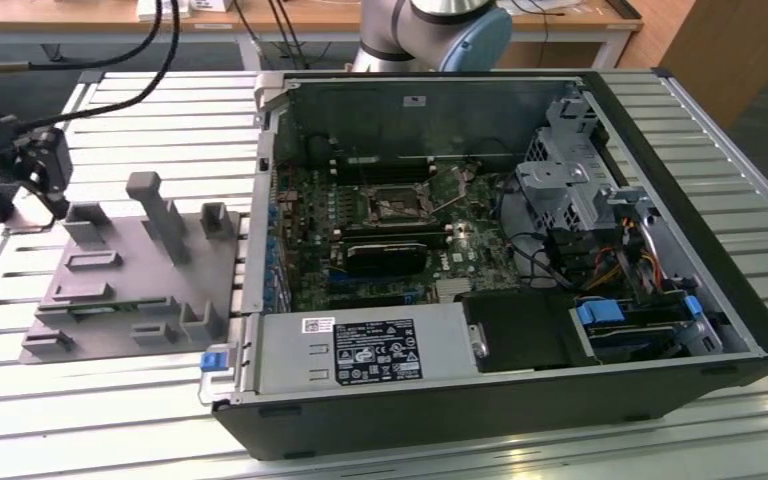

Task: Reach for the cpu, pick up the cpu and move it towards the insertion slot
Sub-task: 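Pick up the cpu and move it towards the insertion slot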

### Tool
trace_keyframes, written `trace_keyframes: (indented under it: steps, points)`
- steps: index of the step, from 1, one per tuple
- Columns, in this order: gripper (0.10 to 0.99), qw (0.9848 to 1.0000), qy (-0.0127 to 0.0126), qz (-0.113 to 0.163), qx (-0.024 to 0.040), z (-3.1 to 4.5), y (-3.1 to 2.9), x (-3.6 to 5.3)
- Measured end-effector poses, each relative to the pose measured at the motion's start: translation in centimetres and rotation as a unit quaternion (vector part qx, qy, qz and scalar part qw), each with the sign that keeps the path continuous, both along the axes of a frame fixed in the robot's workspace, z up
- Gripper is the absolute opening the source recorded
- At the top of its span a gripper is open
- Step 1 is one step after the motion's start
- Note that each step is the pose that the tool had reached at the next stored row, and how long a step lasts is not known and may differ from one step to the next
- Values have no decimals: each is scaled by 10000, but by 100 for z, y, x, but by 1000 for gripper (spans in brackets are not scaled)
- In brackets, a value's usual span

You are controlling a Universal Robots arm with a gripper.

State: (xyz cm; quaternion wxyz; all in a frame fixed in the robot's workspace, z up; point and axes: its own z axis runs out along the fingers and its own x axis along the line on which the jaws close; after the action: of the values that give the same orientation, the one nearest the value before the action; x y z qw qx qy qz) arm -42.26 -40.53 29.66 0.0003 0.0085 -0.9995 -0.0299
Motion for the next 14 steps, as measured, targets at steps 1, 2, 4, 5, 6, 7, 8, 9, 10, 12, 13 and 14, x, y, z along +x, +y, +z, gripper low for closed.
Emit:
trace_keyframes:
  steps: [1,2,4,5,6,7,8,9,10,12,13,14]
  points:
    - [545,10000,0,0,0,45,0,0]
    - [545,10000,0,0,1,91,0,0]
    - [545,10000,0,0,1,183,0,0]
    - [545,10000,0,0,1,228,0,0]
    - [545,10000,0,0,1,274,0,-1]
    - [545,10000,0,0,1,319,0,0]
    - [545,10000,0,0,1,364,0,0]
    - [545,10000,0,0,1,412,0,0]
    - [545,10000,0,0,1,456,0,0]
    - [545,10000,0,0,2,540,0,0]
    - [545,10000,0,0,2,581,0,0]
    - [545,10000,0,0,2,623,0,0]
